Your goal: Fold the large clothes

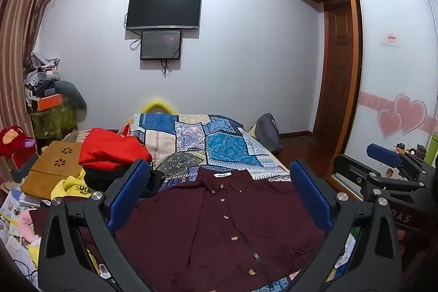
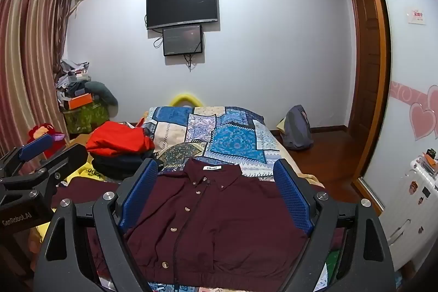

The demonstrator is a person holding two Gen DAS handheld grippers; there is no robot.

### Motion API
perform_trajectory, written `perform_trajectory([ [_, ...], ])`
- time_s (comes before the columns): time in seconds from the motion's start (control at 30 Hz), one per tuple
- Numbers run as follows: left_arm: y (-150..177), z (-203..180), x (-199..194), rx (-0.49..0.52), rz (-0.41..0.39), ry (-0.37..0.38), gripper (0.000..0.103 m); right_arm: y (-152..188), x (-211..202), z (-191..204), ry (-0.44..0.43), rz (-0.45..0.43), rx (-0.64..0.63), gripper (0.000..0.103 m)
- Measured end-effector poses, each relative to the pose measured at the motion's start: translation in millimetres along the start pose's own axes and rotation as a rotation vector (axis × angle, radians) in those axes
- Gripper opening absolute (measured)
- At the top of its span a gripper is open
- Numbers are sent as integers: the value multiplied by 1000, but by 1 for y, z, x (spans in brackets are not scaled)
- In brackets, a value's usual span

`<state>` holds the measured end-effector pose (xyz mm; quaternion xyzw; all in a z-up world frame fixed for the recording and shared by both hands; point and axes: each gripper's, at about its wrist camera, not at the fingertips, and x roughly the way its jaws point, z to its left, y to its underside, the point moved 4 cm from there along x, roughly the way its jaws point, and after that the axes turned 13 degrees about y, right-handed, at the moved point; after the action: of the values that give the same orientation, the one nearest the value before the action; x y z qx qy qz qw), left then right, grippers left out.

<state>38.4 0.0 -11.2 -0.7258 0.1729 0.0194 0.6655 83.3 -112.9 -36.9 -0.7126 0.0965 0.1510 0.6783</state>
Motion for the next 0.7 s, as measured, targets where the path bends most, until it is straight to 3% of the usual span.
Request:
perform_trajectory([
  [0.7,9,19,8,-72,10,-13,103,-2,4,0,-7,9,10,84],
])
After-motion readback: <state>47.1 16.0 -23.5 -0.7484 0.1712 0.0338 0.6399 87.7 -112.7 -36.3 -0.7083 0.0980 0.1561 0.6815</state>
